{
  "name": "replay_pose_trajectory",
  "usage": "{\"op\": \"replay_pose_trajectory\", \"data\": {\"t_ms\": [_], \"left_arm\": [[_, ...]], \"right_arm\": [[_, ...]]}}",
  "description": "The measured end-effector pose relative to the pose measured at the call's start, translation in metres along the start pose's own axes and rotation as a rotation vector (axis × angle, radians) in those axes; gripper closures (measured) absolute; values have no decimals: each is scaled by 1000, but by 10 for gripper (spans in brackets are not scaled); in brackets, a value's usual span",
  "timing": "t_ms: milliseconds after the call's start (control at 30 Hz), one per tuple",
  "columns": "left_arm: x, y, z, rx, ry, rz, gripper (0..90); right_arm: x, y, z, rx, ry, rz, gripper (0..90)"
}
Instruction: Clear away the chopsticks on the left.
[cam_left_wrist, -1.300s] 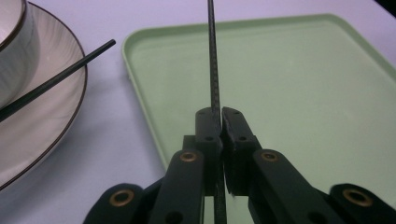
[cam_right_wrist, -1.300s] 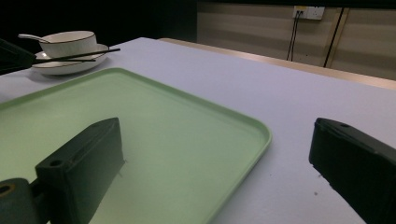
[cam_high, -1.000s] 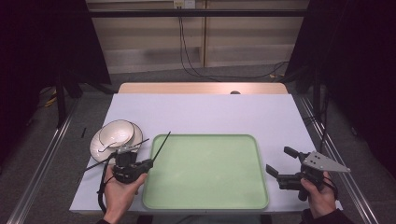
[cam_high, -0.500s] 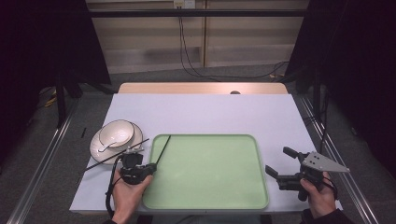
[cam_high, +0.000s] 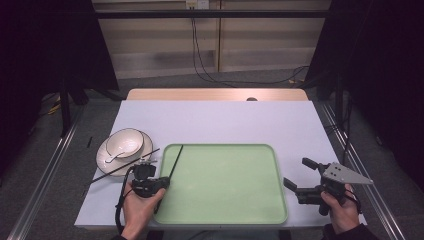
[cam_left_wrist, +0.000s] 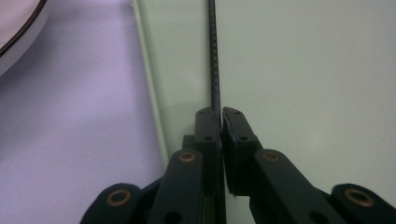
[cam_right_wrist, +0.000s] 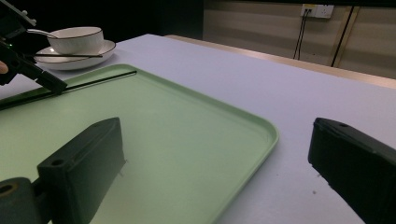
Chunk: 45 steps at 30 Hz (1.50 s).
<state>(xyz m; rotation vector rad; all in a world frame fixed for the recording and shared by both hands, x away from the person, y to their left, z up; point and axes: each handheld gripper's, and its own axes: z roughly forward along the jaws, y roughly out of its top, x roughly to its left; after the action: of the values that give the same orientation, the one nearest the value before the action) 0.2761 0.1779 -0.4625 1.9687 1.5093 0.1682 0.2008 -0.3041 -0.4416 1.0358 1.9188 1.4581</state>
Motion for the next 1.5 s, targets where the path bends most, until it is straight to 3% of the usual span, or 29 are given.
{"op": "replay_pose_trajectory", "data": {"t_ms": [400,467,600,700,867,933,1033,1133,1167,1267,1367,1433,1500], "left_arm": [[0,0,0,-13,-60,25,715],[0,0,-1,-23,-75,56,675],[1,-1,-8,-74,-121,126,588],[3,-1,-16,-118,-122,174,481],[7,-4,-29,-210,-150,202,361],[11,-5,-34,-245,-162,212,314],[21,-5,-40,-277,-147,239,225],[31,-4,-49,-302,-176,239,162],[35,-3,-52,-305,-194,251,148],[44,-4,-61,-317,-180,305,124],[56,-5,-71,-338,-166,305,106],[66,-6,-79,-354,-148,340,107],[74,-7,-85,-368,-162,370,108]], "right_arm": [[0,0,0,-2,2,-2,30],[0,0,0,-2,2,1,30],[0,0,0,-6,3,1,30],[0,0,0,-5,5,4,30],[1,1,0,-10,14,3,30],[1,1,0,-10,15,3,30],[1,1,-1,-15,11,0,30],[1,1,-1,-13,13,1,30],[1,1,-1,-11,13,0,30],[1,1,0,-10,15,1,30],[0,1,0,-9,13,4,30],[0,1,0,-10,12,1,30],[1,1,0,-11,13,4,30]]}}
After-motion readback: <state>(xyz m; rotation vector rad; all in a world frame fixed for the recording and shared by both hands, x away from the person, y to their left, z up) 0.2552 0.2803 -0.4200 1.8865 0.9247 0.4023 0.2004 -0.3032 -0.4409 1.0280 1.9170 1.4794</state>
